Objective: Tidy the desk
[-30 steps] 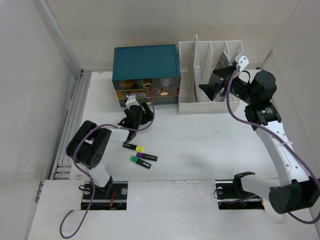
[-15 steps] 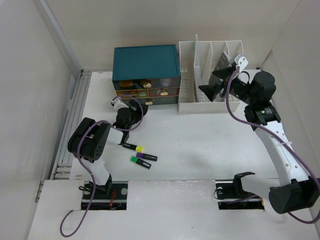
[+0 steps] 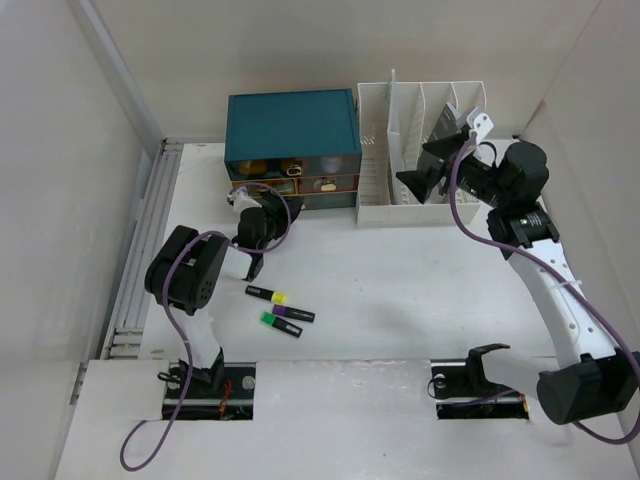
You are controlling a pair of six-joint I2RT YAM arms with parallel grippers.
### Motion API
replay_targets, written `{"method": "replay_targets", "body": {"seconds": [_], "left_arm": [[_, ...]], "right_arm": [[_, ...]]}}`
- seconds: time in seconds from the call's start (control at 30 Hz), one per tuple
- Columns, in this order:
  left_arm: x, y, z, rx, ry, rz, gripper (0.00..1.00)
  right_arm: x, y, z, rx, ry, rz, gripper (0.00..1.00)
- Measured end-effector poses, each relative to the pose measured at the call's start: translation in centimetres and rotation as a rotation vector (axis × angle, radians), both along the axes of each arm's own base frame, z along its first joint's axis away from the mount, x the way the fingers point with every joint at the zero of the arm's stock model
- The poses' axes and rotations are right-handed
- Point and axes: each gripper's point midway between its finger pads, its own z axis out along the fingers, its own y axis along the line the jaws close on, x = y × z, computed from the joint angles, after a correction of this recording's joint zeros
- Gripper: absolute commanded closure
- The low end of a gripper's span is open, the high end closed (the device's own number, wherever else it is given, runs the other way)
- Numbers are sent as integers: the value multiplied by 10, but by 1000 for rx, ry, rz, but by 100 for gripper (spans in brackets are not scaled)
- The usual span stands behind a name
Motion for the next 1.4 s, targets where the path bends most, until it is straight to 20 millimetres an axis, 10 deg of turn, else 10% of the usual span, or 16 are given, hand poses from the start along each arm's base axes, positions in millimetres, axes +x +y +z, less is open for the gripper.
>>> {"method": "replay_targets", "body": {"seconds": [1.4], "left_arm": [[25,-13,-21,-129,111,180,38]], "right_arm": [[1,1,-8,-3,18,3,0]]}}
